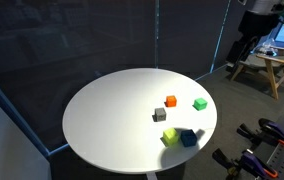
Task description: Pick up the gray block from the table and put it on the orange block
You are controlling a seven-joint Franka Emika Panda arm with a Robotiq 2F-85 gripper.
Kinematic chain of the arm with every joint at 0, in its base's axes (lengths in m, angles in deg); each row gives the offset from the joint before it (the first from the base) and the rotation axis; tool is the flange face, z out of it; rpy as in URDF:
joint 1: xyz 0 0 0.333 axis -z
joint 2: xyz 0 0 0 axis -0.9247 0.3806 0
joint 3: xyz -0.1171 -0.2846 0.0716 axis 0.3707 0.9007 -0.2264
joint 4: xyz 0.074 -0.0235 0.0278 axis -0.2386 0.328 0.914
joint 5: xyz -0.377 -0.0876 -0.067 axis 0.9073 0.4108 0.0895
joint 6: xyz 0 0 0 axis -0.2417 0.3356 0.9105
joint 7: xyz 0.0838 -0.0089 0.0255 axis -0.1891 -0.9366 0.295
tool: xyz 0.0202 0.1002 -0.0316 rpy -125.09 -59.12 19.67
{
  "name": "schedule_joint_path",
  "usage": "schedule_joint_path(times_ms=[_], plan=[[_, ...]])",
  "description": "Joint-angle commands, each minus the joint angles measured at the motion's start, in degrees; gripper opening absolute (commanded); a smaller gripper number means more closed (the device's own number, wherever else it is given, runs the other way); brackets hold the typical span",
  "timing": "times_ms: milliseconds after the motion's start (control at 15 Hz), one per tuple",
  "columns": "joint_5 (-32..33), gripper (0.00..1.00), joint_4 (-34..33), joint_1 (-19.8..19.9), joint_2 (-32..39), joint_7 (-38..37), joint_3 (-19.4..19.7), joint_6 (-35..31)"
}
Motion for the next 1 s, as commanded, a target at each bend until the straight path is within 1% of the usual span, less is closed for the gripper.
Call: schedule_joint_path(times_ms=[0,200,400,733,933], plan=[[0.61,1.00,-0.11,-0.88,0.11,-0.50,0.81,0.18],[0.23,1.00,-0.42,-1.19,0.63,-0.41,0.85,-0.03],[-1.06,1.00,-0.81,-2.41,1.62,0.08,1.28,-1.27],[-4.77,1.00,-1.36,-5.02,4.85,0.37,1.76,-6.91],[-6.65,1.00,-1.94,-5.70,8.14,-1.52,0.81,-10.56]])
